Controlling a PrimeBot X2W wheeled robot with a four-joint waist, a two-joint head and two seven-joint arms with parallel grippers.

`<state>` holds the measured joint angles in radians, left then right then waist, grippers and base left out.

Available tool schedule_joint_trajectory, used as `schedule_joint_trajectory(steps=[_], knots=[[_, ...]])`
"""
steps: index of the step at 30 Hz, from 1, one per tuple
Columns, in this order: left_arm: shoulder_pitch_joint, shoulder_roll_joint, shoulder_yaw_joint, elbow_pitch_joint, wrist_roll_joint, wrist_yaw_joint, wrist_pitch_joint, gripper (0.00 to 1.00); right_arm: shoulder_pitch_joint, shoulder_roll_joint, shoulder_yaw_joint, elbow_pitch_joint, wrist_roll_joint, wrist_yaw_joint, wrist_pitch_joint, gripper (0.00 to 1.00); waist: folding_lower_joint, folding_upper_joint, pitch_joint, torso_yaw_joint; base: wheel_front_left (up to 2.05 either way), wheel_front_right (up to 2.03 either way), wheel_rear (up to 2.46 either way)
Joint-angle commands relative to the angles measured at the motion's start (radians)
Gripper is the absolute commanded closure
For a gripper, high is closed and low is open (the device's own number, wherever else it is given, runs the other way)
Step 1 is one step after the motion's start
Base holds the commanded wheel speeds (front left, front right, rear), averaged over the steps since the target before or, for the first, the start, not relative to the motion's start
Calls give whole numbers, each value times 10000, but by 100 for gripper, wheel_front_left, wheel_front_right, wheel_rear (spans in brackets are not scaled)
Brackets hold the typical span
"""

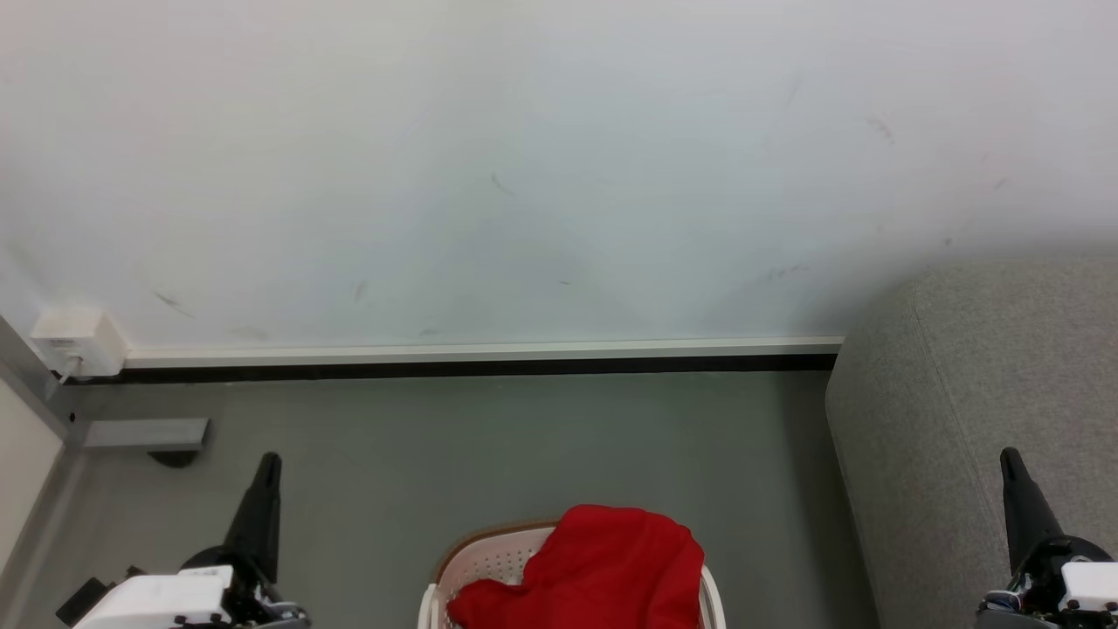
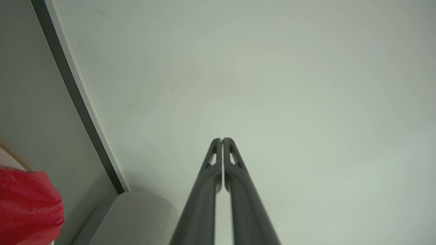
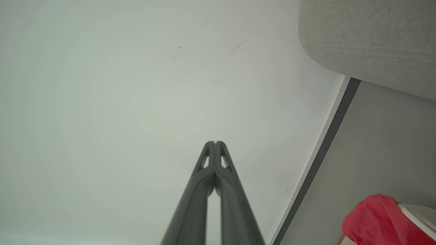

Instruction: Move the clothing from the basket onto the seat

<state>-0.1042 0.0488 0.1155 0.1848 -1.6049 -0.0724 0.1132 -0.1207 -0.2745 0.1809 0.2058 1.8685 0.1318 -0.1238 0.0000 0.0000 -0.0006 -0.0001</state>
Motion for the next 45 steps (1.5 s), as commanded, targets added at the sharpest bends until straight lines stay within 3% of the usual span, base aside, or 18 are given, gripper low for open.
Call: schedule_joint_trajectory(steps=[1,31,32,38,45], knots=[[-53,25,16,-29,-143,-9,34,100,14,-57,0,-30,39,-22,-15,100,0,0,0,0,0,0,0],[-52,25,16,-31,-144,-8,34,100,4,-145,114,-62,140,-22,-110,100,0,0,1,0,0,0,0],[6,-4,-4,13,2,-1,-6,0,5,-78,112,-25,90,0,-95,0,0,0,1,0,0,0,0],[168,-34,-182,96,118,-24,-243,0,159,116,122,77,-291,-1,-176,0,0,0,4,8,0,0,0],[278,-26,-314,57,591,-81,-587,0,272,329,-65,16,-1679,-2,-294,0,0,0,3,36,0,0,0]])
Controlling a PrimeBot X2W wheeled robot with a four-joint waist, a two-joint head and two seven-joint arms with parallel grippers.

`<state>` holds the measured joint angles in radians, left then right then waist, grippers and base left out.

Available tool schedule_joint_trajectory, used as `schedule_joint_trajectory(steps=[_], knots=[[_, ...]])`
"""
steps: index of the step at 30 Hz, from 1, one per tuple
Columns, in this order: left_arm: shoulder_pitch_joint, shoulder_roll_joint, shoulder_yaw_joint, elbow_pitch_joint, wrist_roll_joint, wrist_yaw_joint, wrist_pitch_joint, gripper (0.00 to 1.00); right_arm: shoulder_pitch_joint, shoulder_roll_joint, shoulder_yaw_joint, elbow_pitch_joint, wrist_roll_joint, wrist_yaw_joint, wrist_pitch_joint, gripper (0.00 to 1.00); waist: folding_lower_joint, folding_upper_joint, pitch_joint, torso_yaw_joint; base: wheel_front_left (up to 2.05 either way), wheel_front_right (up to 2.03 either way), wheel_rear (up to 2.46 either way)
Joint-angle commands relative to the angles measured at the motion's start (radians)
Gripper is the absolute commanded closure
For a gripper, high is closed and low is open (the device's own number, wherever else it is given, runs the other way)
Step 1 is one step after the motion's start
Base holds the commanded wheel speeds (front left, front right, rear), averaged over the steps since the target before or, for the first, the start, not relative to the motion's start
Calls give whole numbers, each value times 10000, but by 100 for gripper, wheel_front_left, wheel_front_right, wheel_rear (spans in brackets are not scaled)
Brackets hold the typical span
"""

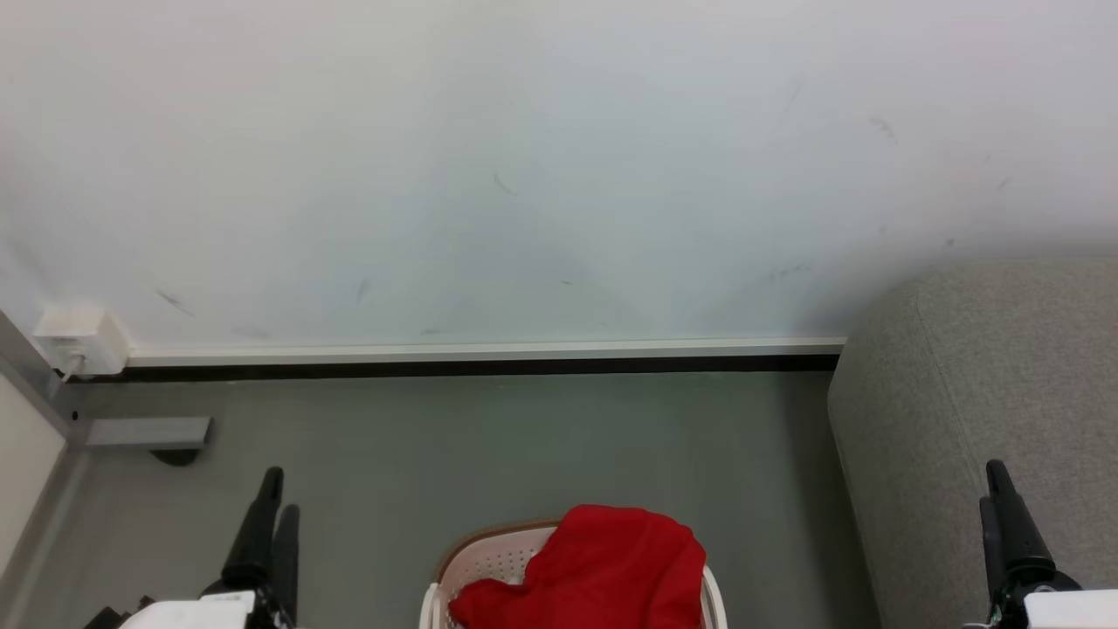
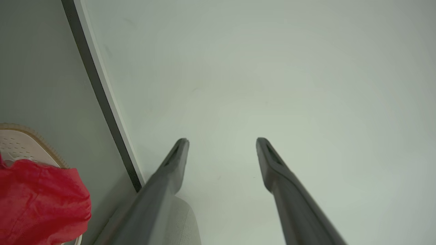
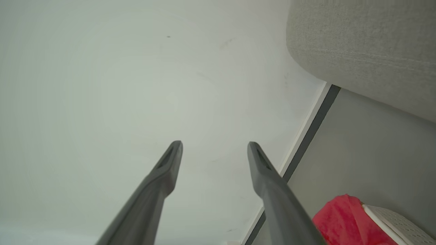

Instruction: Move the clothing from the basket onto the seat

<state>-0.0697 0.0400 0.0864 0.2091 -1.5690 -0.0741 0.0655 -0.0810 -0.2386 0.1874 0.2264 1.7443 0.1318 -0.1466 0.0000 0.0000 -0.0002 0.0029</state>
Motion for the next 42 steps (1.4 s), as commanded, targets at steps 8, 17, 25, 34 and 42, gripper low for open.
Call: schedule_joint_trajectory(steps=[8,17,25,34,42], knots=[[-2,71,-79,-199,1781,-124,-472,0,-10,174,-339,-517,-3030,-3,-193,0,0,0,2,44,0,0,0],[70,80,-168,-235,3862,-128,-842,0,144,323,-505,-748,-6109,-5,-324,0,0,0,-11,66,0,0,0],[176,87,-278,-310,5765,44,-1149,0,224,488,-620,-698,-8161,-6,-425,0,0,0,-19,55,0,0,0],[265,95,-386,-404,7135,83,-1412,0,236,655,-735,-525,-9806,-7,-517,0,0,0,-27,53,0,0,0],[375,101,-450,-527,8385,101,-1686,0,267,839,-867,-427,-11188,-9,-605,0,0,0,-45,52,0,0,0]])
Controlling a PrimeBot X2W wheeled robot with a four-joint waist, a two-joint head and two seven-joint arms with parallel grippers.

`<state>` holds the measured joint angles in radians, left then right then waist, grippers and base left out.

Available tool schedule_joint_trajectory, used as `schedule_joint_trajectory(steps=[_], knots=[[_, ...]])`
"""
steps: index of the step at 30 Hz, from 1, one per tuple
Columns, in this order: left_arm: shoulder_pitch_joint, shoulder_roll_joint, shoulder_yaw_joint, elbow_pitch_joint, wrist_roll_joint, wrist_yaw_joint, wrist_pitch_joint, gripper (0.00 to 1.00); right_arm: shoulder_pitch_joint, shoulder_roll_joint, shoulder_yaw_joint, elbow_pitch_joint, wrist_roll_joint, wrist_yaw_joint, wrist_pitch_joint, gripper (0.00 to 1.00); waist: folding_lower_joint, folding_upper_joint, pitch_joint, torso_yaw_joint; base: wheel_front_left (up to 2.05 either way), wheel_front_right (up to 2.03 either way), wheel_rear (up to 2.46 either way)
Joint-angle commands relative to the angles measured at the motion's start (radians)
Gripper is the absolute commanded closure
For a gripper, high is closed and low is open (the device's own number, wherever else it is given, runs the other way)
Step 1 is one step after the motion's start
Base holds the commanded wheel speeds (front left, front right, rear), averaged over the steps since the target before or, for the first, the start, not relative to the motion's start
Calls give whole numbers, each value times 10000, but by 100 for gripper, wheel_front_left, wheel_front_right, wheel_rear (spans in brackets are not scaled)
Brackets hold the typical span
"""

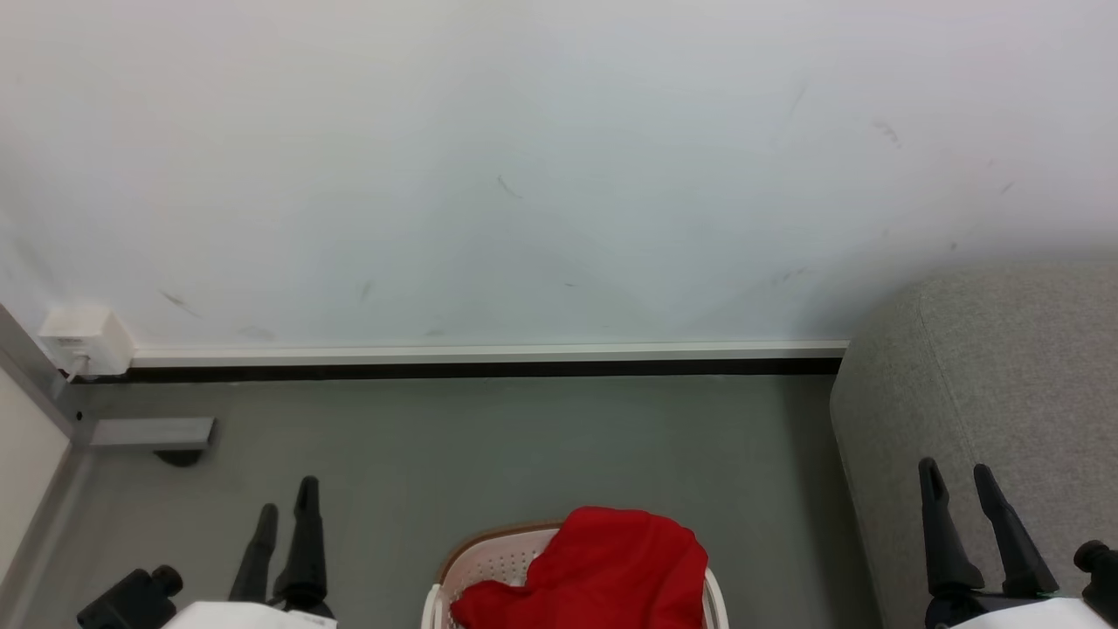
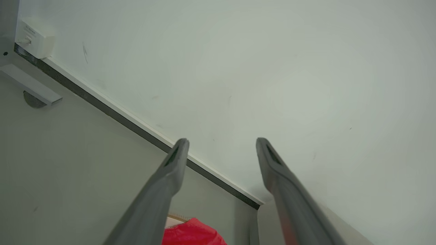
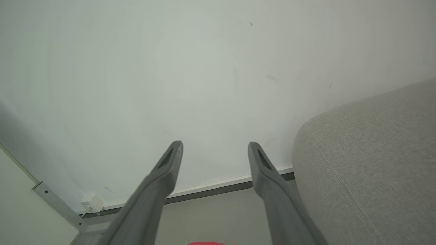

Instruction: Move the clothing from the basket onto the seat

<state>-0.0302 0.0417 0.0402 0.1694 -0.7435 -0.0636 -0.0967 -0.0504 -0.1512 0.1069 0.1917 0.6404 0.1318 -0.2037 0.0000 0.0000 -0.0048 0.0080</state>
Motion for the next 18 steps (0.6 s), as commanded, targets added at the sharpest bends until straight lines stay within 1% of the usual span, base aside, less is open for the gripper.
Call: schedule_joint_trajectory(steps=[1,2,4,5,18], knots=[[-4,86,-10,-130,427,-14,-119,0,-14,9,-100,-60,-490,-9,-61,0,0,0,-2,6,0,0,0],[-4,86,-10,-130,427,-14,-119,0,-14,9,-100,-60,-490,-9,-61,0,0,0,-2,6,0,0,0],[35,88,-30,-129,840,-22,-211,0,4,72,-145,-28,-973,-9,-98,0,0,0,-6,9,0,0,0],[35,88,-30,-129,840,-22,-211,0,4,72,-145,-28,-973,-9,-98,0,0,0,-6,9,0,0,0],[184,100,-95,-126,2495,-43,-570,0,134,331,-395,-23,-2720,-12,-221,0,0,0,-19,-3,0,0,0]])
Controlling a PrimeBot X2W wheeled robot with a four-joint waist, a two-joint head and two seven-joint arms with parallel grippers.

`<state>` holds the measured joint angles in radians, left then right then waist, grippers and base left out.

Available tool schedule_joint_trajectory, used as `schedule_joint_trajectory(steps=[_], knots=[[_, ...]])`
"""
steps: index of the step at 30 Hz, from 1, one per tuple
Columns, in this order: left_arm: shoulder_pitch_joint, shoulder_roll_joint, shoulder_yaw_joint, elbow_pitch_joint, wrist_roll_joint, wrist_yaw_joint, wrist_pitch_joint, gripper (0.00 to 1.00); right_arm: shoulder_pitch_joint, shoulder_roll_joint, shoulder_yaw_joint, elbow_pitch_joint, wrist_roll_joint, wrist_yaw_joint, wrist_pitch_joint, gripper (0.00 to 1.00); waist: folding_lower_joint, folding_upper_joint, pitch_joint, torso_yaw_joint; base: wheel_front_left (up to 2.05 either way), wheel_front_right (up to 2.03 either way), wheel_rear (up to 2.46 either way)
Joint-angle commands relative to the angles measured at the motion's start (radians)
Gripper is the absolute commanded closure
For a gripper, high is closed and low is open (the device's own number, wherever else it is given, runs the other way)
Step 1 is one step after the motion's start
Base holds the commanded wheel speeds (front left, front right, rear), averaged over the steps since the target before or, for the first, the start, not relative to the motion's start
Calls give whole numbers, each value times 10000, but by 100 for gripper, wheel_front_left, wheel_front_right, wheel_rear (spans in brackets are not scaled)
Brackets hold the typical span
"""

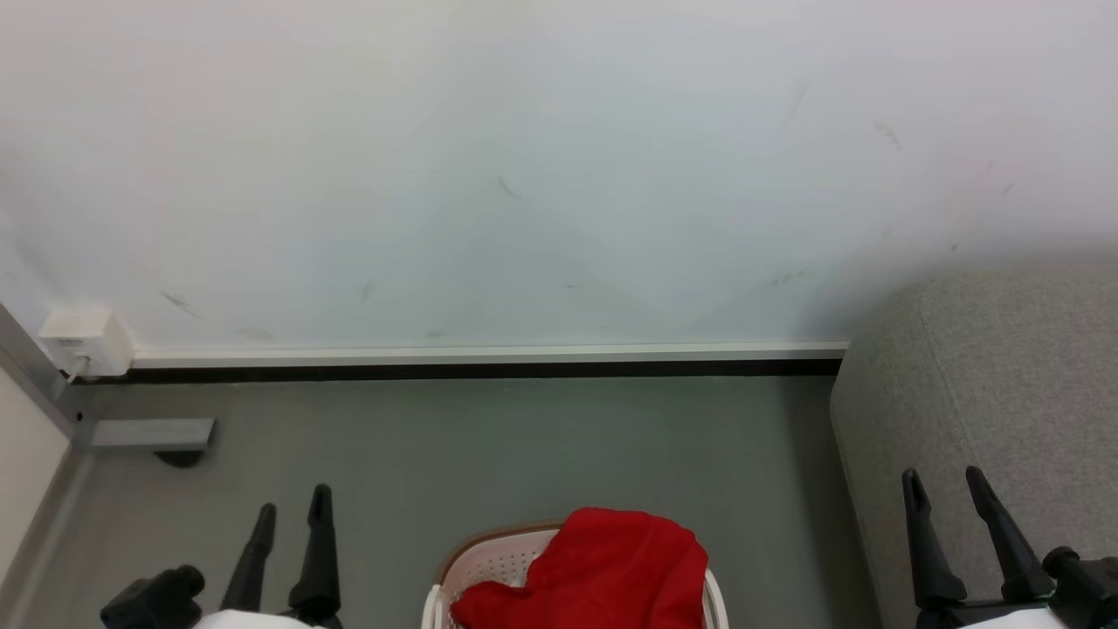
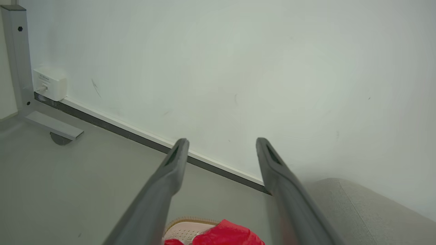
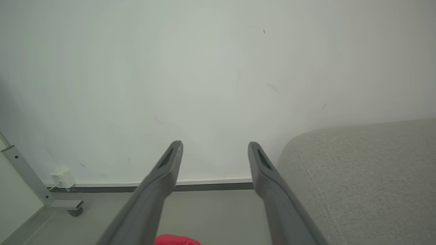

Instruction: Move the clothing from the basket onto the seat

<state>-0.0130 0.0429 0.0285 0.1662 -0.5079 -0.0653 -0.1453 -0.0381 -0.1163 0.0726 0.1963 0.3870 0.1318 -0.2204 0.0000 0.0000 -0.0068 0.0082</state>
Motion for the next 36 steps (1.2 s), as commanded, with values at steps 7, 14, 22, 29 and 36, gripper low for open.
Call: schedule_joint_trajectory(steps=[7,14,22,29,36], knots=[[-9,136,37,-27,906,-90,-266,0,22,88,-382,-90,-679,-13,-109,0,0,0,6,-17,0,0,0],[76,195,25,236,1559,-194,-427,0,100,194,-638,-16,-1315,-14,-178,0,0,0,-7,-2,0,0,0],[38,262,107,280,2317,-237,-605,0,146,307,-726,158,-1965,-15,-228,0,0,0,-19,46,0,0,0],[110,260,139,215,2971,-259,-749,0,163,392,-722,292,-2472,-16,-296,0,0,0,-14,54,0,0,0],[134,271,116,165,3580,-290,-911,0,185,465,-807,532,-2536,-18,-333,0,0,0,7,48,0,0,0]])
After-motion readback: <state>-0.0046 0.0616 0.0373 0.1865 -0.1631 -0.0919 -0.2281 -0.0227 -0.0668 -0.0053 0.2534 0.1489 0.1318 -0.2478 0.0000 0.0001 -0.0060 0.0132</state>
